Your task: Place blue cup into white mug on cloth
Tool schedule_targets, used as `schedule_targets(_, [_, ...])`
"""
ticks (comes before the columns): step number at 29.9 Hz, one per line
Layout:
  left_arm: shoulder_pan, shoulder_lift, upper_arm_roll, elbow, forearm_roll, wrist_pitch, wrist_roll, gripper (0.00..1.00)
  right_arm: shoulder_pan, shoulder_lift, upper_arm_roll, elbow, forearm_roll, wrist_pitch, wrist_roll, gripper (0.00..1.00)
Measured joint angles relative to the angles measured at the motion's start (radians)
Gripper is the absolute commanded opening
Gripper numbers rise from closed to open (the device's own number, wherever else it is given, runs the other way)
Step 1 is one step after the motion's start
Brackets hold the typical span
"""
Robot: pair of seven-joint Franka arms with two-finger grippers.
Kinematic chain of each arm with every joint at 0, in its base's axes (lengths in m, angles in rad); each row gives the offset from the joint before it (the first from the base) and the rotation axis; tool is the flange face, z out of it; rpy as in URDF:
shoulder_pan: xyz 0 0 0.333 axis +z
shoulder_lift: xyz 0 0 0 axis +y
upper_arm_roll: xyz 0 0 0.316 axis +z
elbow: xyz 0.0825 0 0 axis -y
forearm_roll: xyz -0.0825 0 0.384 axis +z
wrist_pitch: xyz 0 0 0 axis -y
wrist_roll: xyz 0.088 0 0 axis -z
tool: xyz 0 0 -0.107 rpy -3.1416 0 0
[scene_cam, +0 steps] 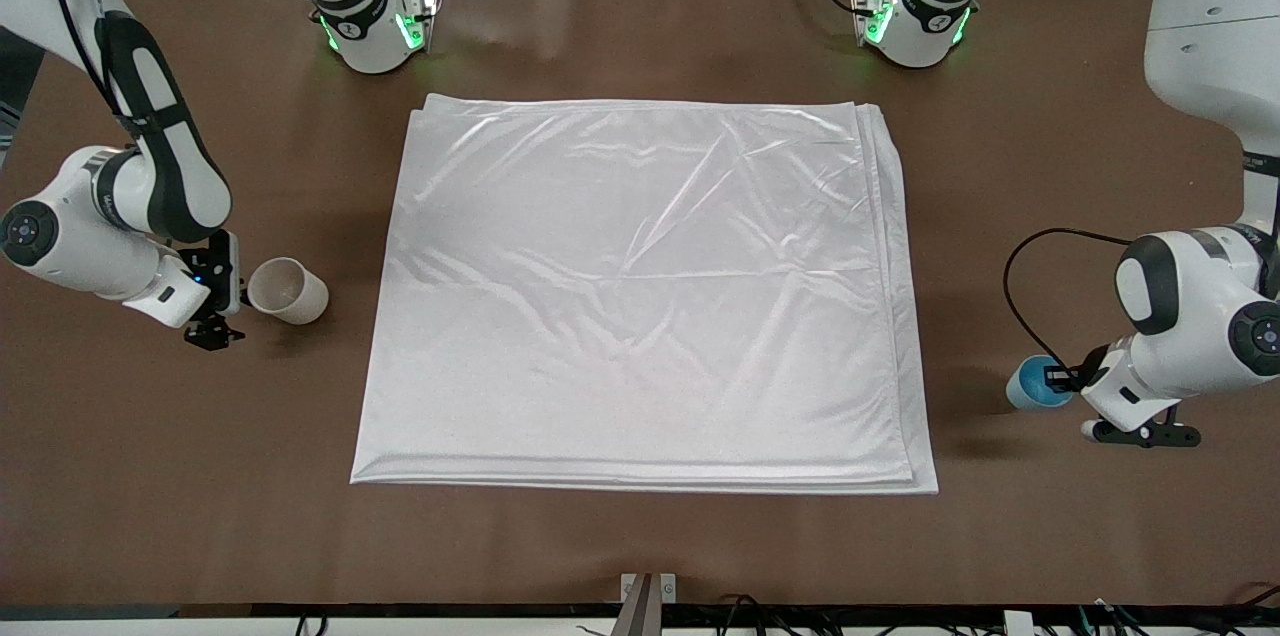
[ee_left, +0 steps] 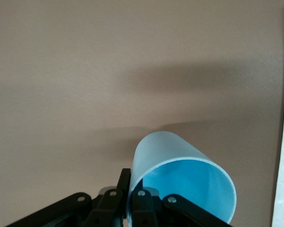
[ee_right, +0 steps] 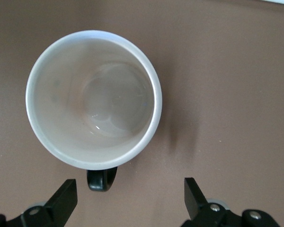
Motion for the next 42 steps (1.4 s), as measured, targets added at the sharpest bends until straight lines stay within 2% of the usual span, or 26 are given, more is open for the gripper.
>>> schedule_targets(6, [0.024,-0.031,0.000,0.001,0.000,-0.004,0.000,0.00,-0.007,0.014,-0.002,-0.018,0.000,0.021,0.000,0.94])
schedule_targets(10, [0.025,-0.039,0.000,0.001,0.000,-0.006,0.000,0.00,-0.017,0.020,-0.002,-0.039,0.000,0.055,-0.001,0.81])
schedule_targets(11, [0.025,-0.039,-0.001,0.001,0.000,-0.006,0.000,0.00,-0.020,0.020,-0.002,-0.043,0.000,0.060,-0.002,0.74])
schedule_targets(14, [0.025,-0.040,-0.001,0.001,0.000,-0.010,0.000,0.00,-0.023,0.020,-0.002,-0.049,0.000,0.068,-0.004,0.42])
schedule_targets(20, [0.025,-0.040,-0.002,0.001,0.000,-0.017,0.000,0.00,-0.023,0.020,-0.001,-0.055,0.000,0.071,-0.017,0.02])
schedule_targets(32, [0.022,-0.081,-0.005,0.002,0.000,-0.047,-0.002,0.00,-0.023,0.002,0.002,-0.058,0.010,0.080,-0.019,0.00])
schedule_targets(38, [0.022,-0.097,-0.011,0.002,0.000,-0.075,-0.009,0.00,-0.011,-0.061,0.035,-0.049,0.070,0.046,-0.008,0.00])
schedule_targets(42, [0.021,-0.109,-0.016,0.003,-0.009,-0.102,-0.015,0.00,0.039,-0.119,0.057,-0.047,0.086,-0.010,0.068,0.00])
